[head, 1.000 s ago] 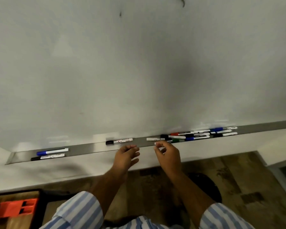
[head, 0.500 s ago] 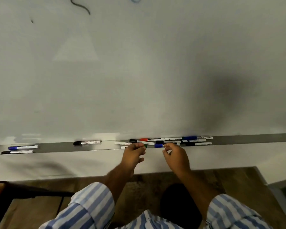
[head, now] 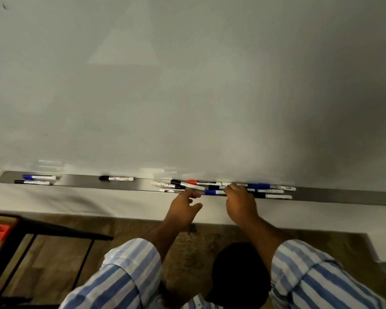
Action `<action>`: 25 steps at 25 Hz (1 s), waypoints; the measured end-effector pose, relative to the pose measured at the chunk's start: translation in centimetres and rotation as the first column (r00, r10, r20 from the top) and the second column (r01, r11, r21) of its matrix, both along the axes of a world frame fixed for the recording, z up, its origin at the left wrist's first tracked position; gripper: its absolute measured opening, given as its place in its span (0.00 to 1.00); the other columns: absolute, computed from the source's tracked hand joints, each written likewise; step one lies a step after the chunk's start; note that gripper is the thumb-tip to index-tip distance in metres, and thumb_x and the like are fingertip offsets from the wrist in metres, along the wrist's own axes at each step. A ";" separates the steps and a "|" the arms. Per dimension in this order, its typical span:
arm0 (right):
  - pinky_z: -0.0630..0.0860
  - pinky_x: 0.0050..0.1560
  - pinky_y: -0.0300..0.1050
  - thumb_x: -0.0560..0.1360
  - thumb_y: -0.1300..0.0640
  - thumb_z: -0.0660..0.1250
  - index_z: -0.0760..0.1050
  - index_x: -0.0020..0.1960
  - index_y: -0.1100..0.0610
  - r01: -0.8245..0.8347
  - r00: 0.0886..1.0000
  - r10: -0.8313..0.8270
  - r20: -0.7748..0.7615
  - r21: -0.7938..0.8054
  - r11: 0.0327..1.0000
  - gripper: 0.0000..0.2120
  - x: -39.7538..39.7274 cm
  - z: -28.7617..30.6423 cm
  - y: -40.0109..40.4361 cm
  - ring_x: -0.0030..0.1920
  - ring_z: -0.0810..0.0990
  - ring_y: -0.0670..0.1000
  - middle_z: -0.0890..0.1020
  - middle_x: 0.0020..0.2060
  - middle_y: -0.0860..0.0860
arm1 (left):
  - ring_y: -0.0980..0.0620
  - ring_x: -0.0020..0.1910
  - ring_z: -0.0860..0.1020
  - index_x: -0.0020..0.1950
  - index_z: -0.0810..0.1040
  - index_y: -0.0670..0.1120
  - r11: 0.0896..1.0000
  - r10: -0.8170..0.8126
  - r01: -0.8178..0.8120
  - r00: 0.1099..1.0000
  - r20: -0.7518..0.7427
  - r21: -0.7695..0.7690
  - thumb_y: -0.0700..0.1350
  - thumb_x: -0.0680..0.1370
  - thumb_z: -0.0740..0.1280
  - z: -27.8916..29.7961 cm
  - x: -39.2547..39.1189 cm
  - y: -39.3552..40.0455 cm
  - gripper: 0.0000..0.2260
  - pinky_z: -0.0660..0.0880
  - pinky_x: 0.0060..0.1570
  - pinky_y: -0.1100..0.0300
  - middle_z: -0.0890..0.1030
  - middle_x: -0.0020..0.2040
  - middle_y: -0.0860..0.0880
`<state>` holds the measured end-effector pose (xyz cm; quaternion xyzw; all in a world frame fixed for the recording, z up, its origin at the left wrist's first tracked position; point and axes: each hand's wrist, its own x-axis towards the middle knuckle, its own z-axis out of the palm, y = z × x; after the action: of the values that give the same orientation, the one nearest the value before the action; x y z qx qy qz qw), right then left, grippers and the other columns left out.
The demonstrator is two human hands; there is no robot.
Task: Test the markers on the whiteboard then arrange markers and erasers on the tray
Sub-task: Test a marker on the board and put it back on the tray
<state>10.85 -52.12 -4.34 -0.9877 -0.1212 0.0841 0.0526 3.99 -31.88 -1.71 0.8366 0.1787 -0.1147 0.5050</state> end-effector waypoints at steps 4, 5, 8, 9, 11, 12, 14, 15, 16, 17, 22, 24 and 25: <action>0.77 0.60 0.55 0.78 0.58 0.74 0.81 0.66 0.50 -0.027 0.999 0.029 0.019 -0.096 0.995 0.17 0.6 -0.8 -0.2 0.65 0.78 0.57 0.81 0.63 0.50 | 0.55 0.62 0.77 0.65 0.81 0.53 0.993 -0.074 0.074 0.997 -0.003 0.095 0.45 0.80 0.74 -0.7 0.5 -0.2 0.14 0.75 0.60 0.58 0.79 0.64 0.55; 0.76 0.61 0.56 0.78 0.57 0.74 0.80 0.66 0.50 -0.029 0.999 0.031 0.025 -0.110 0.993 0.17 0.7 -0.9 -0.2 0.66 0.77 0.56 0.81 0.64 0.50 | 0.54 0.62 0.77 0.65 0.81 0.53 0.990 -0.090 0.090 0.996 -0.006 0.106 0.45 0.80 0.74 -1.0 0.5 -0.2 0.14 0.76 0.61 0.58 0.79 0.65 0.54; 0.72 0.61 0.56 0.79 0.54 0.73 0.79 0.66 0.49 -0.013 0.999 0.015 0.029 -0.082 0.997 0.16 1.4 -0.8 -0.5 0.66 0.76 0.56 0.80 0.65 0.49 | 0.54 0.63 0.78 0.65 0.81 0.54 0.985 -0.103 0.100 0.995 0.013 0.142 0.45 0.80 0.73 -1.2 0.8 -0.3 0.14 0.76 0.61 0.58 0.80 0.66 0.54; 0.72 0.61 0.56 0.80 0.52 0.73 0.79 0.66 0.48 -0.016 0.999 0.018 0.031 -0.067 0.998 0.15 1.6 -0.7 -0.6 0.66 0.76 0.55 0.80 0.64 0.49 | 0.54 0.63 0.78 0.65 0.81 0.54 0.983 -0.100 0.095 0.995 0.024 0.156 0.45 0.80 0.73 -1.2 0.9 -0.3 0.14 0.75 0.61 0.58 0.80 0.66 0.53; 0.72 0.61 0.54 0.80 0.49 0.72 0.78 0.64 0.48 -0.027 0.998 0.028 0.048 -0.022 0.999 0.13 1.8 -0.4 -1.0 0.64 0.76 0.54 0.80 0.63 0.48 | 0.54 0.64 0.77 0.67 0.80 0.53 0.973 -0.126 0.111 0.990 0.063 0.202 0.44 0.80 0.73 -0.9 1.3 -0.4 0.15 0.75 0.62 0.58 0.79 0.67 0.53; 0.72 0.61 0.54 0.80 0.48 0.72 0.79 0.63 0.48 -0.030 0.998 0.029 0.059 0.009 1.000 0.13 1.8 0.0 -1.1 0.63 0.76 0.53 0.80 0.61 0.47 | 0.53 0.65 0.77 0.67 0.80 0.52 0.965 -0.155 0.132 0.984 0.086 0.228 0.44 0.80 0.73 -0.5 1.6 -0.6 0.16 0.74 0.63 0.58 0.79 0.67 0.52; 0.74 0.60 0.53 0.80 0.48 0.72 0.79 0.61 0.48 -0.041 0.997 0.034 0.076 0.100 0.994 0.10 1.4 0.8 -1.1 0.60 0.79 0.53 0.81 0.58 0.47 | 0.51 0.68 0.75 0.69 0.79 0.52 0.934 -0.238 0.184 0.960 0.150 0.306 0.45 0.80 0.74 0.3 2.1 -1.1 0.18 0.74 0.66 0.57 0.78 0.68 0.52; 0.75 0.59 0.52 0.81 0.49 0.72 0.79 0.59 0.49 -0.059 0.996 0.046 0.078 0.167 0.984 0.09 1.1 1.3 -0.8 0.57 0.80 0.53 0.83 0.55 0.47 | 0.50 0.69 0.74 0.70 0.78 0.51 0.894 -0.312 0.227 0.934 0.173 0.388 0.45 0.79 0.74 0.7 2.4 -1.3 0.19 0.74 0.67 0.55 0.77 0.69 0.51; 0.78 0.57 0.51 0.81 0.51 0.72 0.79 0.58 0.49 -0.082 0.995 0.066 0.072 0.250 0.965 0.07 0.8 1.8 -0.5 0.54 0.82 0.52 0.84 0.53 0.47 | 0.49 0.69 0.73 0.71 0.78 0.50 0.825 -0.404 0.276 0.898 0.174 0.493 0.46 0.80 0.73 1.0 2.8 -1.6 0.19 0.75 0.67 0.53 0.77 0.70 0.50; 0.80 0.56 0.50 0.82 0.52 0.71 0.79 0.58 0.50 -0.106 0.994 0.092 0.059 0.339 0.935 0.06 0.5 2.3 -0.2 0.52 0.83 0.52 0.84 0.52 0.47 | 0.47 0.69 0.73 0.71 0.77 0.49 0.746 -0.489 0.318 0.858 0.157 0.585 0.47 0.81 0.71 1.3 3.2 -1.8 0.19 0.75 0.65 0.51 0.77 0.70 0.49; 0.80 0.57 0.47 0.85 0.56 0.65 0.78 0.63 0.51 -0.155 0.985 0.174 0.018 0.552 0.819 0.08 -0.3 4.6 -0.4 0.54 0.81 0.49 0.83 0.56 0.48 | 0.45 0.56 0.78 0.67 0.79 0.46 0.619 -0.657 0.434 0.742 0.130 0.654 0.43 0.86 0.61 3.7 4.7 -1.6 0.12 0.75 0.53 0.51 0.81 0.57 0.45; 0.81 0.57 0.50 0.85 0.55 0.64 0.79 0.62 0.51 -0.185 0.978 0.209 0.025 0.572 0.799 0.08 -0.2 5.4 -1.1 0.53 0.82 0.49 0.84 0.55 0.48 | 0.45 0.52 0.79 0.63 0.79 0.45 0.592 -0.694 0.454 0.708 0.134 0.666 0.45 0.87 0.61 4.7 4.8 -1.2 0.10 0.71 0.49 0.54 0.82 0.54 0.45; 0.81 0.56 0.52 0.85 0.55 0.64 0.79 0.62 0.51 -0.206 0.974 0.224 0.040 0.572 0.794 0.08 -0.1 5.7 -1.4 0.53 0.82 0.49 0.84 0.55 0.48 | 0.46 0.50 0.79 0.61 0.78 0.45 0.589 -0.703 0.465 0.698 0.136 0.661 0.47 0.87 0.61 5.3 4.9 -1.0 0.09 0.68 0.47 0.55 0.82 0.53 0.45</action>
<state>10.71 -53.51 1.40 -0.9044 -0.2512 0.0641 0.3388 8.88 -32.91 3.60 0.9637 -0.1896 -0.0512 0.1808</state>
